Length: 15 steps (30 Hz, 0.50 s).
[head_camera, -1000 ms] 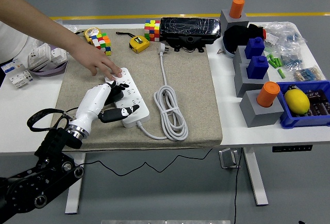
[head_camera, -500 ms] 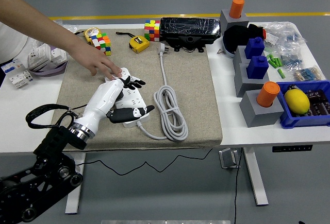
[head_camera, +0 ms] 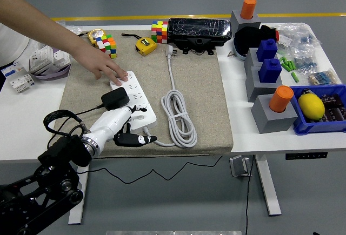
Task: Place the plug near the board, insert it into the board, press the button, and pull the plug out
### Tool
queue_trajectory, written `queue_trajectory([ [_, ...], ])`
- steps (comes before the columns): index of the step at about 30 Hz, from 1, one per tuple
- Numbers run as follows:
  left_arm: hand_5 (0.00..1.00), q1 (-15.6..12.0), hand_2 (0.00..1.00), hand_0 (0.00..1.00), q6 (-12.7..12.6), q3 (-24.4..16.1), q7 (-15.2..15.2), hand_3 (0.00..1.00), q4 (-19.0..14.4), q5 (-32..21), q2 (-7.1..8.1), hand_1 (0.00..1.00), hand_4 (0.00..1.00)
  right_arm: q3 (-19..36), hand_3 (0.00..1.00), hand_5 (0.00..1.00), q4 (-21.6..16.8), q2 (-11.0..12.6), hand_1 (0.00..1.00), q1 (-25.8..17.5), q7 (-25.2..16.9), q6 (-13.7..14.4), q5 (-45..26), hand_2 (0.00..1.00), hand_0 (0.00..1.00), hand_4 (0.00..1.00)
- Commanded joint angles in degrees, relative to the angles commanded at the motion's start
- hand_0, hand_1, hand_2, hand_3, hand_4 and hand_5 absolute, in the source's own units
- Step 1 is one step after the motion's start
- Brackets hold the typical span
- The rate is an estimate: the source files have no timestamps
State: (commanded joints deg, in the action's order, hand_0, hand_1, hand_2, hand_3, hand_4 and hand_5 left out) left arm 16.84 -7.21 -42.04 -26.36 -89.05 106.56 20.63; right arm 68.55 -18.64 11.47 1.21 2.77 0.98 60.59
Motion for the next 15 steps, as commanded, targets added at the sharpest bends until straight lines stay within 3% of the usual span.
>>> queue_trajectory([
  [13,0.590,0.4,0.134,0.070,1.9,0.3,-1.2,0.841,2.4,-1.0,-0.02,0.082,0.987,-0.6,0.544,0.552,0.0,0.3,0.642,0.2,0.0,0.0,0.0,0.614,0.649,0.977],
  [15,0.622,0.5,0.134,0.069,1.9,0.3,-1.2,0.837,3.0,-1.0,-0.13,0.083,0.998,-0.7,0.544,0.551,-0.1,0.4,0.642,0.3,0.0,0.0,-0.1,0.614,0.649,0.977],
])
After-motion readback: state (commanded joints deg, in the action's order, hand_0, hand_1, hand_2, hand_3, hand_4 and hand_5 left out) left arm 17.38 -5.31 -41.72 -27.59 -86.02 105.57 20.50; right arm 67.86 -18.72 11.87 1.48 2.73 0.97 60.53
